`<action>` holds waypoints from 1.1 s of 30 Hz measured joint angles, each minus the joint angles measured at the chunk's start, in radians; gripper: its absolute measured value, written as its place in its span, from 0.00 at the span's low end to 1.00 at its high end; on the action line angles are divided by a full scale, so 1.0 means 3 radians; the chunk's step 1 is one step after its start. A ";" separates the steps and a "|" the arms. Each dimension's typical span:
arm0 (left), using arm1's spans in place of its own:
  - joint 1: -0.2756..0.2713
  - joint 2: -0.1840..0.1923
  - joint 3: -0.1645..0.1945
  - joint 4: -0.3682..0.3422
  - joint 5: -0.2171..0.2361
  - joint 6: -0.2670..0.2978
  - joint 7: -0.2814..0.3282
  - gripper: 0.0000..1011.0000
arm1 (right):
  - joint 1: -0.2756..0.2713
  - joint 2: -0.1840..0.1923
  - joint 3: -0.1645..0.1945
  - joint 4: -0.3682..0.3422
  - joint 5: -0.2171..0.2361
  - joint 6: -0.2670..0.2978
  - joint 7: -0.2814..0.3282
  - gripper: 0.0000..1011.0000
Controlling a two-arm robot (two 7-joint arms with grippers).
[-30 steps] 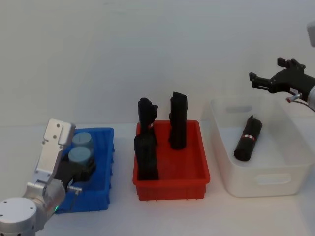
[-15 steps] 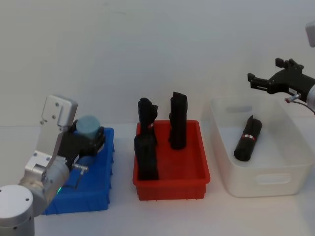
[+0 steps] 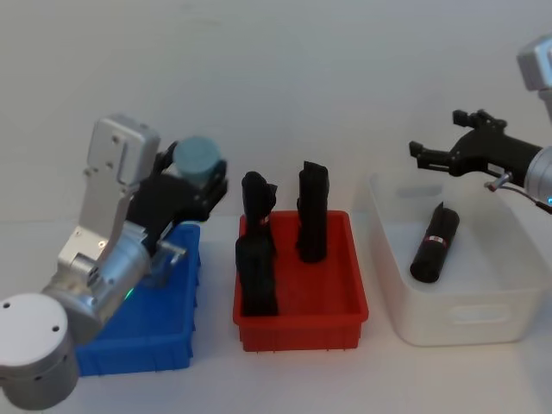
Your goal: Pick the cotton swabs from the blue box and place them into the white box.
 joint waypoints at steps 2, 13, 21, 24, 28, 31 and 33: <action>-0.0029 -0.0027 0.0014 -0.0019 0.0021 -0.0047 -0.0049 0.66 | 0.0001 0.0003 -0.0013 -0.0002 -0.0008 -0.0029 0.0087 0.99; -0.0222 -0.0228 0.0120 -0.0068 0.0145 -0.0262 -0.0320 0.66 | 0.0019 0.0019 -0.0091 0.0005 -0.0093 -0.0281 0.0581 0.99; -0.0273 -0.0309 0.0168 -0.0055 0.0171 -0.0333 -0.0399 0.66 | 0.0054 0.0017 -0.0150 0.0049 -0.0193 -0.0527 0.0866 0.99; -0.0285 -0.0345 0.0190 -0.0037 0.0173 -0.0360 -0.0420 0.66 | 0.0083 0.0006 -0.0190 0.0086 -0.0274 -0.0714 0.1023 0.99; -0.0292 -0.0375 0.0210 -0.0016 0.0172 -0.0382 -0.0435 0.66 | 0.0120 -0.0012 -0.0238 0.0135 -0.0354 -0.0903 0.1151 0.99; -0.0294 -0.0395 0.0223 0.0000 0.0167 -0.0395 -0.0445 0.66 | 0.0155 -0.0031 -0.0281 0.0183 -0.0434 -0.1073 0.1246 0.99; -0.0295 -0.0403 0.0228 0.0007 0.0163 -0.0400 -0.0449 0.66 | 0.0179 -0.0047 -0.0310 0.0214 -0.0489 -0.1188 0.1297 0.99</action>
